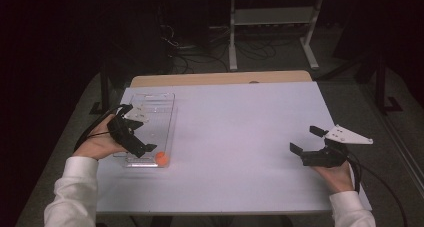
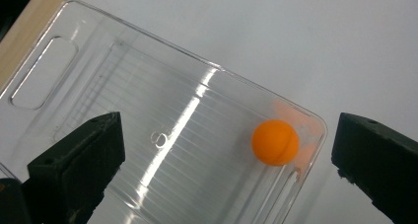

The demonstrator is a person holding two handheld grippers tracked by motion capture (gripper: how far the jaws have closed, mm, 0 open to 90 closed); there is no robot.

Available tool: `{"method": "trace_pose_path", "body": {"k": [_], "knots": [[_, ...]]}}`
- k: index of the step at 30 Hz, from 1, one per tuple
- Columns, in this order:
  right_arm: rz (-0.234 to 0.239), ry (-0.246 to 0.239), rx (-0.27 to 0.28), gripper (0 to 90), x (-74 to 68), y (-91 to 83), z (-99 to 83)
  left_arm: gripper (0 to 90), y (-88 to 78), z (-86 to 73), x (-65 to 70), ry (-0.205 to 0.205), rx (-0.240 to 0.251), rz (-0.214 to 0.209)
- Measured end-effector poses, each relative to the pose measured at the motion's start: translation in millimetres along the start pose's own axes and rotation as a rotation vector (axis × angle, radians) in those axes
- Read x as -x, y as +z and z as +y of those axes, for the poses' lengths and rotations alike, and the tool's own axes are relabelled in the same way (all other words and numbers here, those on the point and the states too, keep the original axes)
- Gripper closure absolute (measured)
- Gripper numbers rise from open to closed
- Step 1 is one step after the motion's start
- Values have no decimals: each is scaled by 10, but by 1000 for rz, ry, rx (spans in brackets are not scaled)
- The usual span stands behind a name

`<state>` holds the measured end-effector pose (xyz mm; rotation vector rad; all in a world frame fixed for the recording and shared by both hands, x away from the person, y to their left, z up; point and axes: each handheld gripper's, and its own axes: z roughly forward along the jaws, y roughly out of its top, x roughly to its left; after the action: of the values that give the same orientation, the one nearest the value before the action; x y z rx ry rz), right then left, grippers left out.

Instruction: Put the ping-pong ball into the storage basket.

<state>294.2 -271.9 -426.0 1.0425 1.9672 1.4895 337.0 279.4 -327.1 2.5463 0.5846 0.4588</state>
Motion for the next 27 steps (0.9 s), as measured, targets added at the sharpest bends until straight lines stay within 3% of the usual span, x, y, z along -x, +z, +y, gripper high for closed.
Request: {"method": "trace_pose_path", "body": {"k": [13, 27], "knots": [[-1, -1, -4, 0, 2, -5, -3, 0, 19, -63, 75, -40, 102, 10], [-3, -2, -10, 0, -2, 0, -8, 0, -38, -192, 48, -92, 187, 37]]}}
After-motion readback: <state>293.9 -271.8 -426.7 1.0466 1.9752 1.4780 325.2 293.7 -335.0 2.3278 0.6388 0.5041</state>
